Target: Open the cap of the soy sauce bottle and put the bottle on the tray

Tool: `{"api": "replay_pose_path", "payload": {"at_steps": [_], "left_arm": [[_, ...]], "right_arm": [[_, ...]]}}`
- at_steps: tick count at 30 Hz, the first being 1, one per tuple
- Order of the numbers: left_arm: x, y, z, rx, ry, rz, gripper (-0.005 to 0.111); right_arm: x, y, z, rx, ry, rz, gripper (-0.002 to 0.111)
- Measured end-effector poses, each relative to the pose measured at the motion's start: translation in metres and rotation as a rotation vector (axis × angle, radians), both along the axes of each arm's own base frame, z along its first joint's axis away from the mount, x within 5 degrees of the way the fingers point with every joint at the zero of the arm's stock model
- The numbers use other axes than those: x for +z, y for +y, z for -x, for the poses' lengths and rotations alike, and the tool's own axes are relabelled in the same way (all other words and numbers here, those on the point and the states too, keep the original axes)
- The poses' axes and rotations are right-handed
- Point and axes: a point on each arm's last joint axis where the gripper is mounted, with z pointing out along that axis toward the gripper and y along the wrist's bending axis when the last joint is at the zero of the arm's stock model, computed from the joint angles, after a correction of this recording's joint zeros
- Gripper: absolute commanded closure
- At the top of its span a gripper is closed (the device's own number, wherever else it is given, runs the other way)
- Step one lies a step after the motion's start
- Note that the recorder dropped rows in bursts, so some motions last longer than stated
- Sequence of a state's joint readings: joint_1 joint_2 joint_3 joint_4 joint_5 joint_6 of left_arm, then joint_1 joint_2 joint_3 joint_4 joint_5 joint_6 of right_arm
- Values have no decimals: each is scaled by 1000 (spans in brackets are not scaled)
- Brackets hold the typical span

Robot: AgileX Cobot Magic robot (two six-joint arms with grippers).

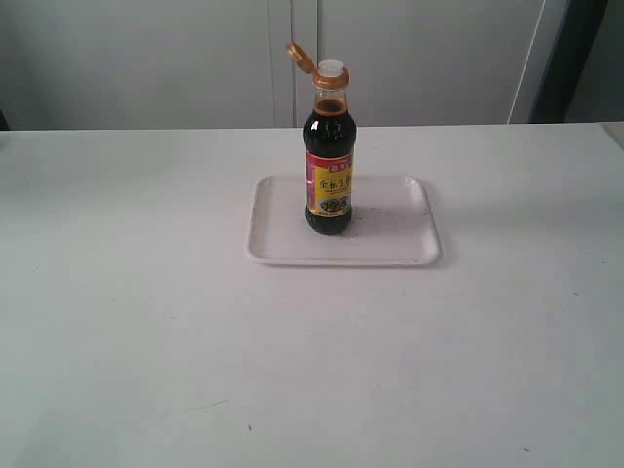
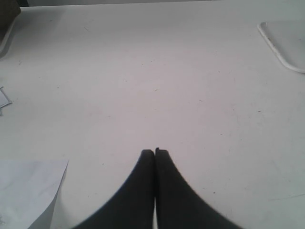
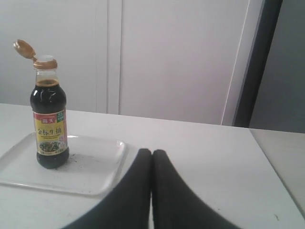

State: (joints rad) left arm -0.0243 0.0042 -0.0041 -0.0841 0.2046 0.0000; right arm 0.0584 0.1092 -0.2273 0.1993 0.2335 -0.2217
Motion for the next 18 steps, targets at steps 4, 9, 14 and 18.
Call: {"api": "replay_pose_path", "payload": {"at_steps": [4, 9, 14, 18], "left_arm": [[0, 0, 0, 0, 0, 0, 107], [0, 0, 0, 0, 0, 0, 107], [0, 0, 0, 0, 0, 0, 107], [0, 0, 0, 0, 2, 0, 107]], "right_arm": [[-1, -3, 0, -29, 6, 0, 108], [-4, -3, -1, -38, 17, -14, 108], [-33, -4, 1, -44, 57, -72, 108], [-50, -4, 2, -48, 91, -54, 108]]}}
